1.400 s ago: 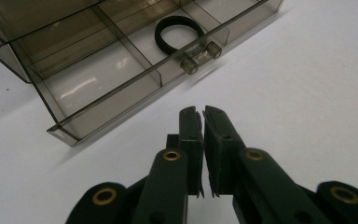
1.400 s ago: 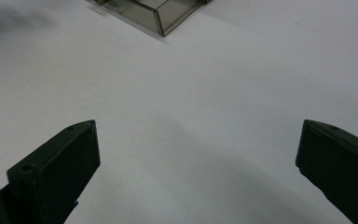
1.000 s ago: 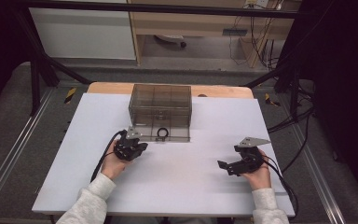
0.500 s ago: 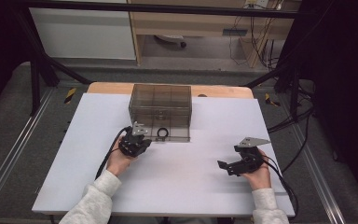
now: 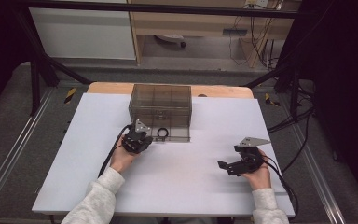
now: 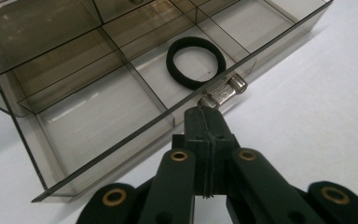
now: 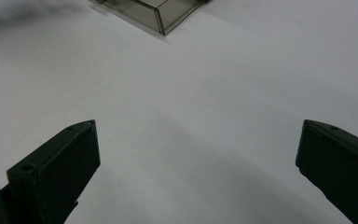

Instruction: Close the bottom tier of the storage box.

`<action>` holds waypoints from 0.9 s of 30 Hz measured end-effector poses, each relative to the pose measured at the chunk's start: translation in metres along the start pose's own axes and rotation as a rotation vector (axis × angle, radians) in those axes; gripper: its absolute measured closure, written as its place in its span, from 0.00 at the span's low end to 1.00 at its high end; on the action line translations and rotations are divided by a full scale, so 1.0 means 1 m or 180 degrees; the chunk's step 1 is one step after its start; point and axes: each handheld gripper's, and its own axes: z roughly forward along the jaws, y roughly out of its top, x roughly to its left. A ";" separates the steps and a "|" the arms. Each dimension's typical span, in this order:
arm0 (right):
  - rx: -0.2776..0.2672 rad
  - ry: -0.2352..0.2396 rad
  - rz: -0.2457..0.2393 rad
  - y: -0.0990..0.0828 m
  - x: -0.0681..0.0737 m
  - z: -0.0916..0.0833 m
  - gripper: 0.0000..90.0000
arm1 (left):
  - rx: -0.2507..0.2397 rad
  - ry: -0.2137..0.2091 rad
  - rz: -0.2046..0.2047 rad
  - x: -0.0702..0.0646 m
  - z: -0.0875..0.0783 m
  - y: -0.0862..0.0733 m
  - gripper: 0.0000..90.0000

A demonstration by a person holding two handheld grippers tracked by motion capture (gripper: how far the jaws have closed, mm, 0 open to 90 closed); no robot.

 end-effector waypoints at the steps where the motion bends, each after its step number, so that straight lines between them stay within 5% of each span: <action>1: 0.0000 0.0002 0.0001 0.000 0.000 0.000 0.00 | 0.0003 0.0005 0.0001 0.000 0.001 0.000 0.99; 27: -0.0009 0.0003 0.0001 0.000 0.000 0.000 0.00 | -0.0016 0.0076 0.0010 0.001 0.015 -0.001 0.99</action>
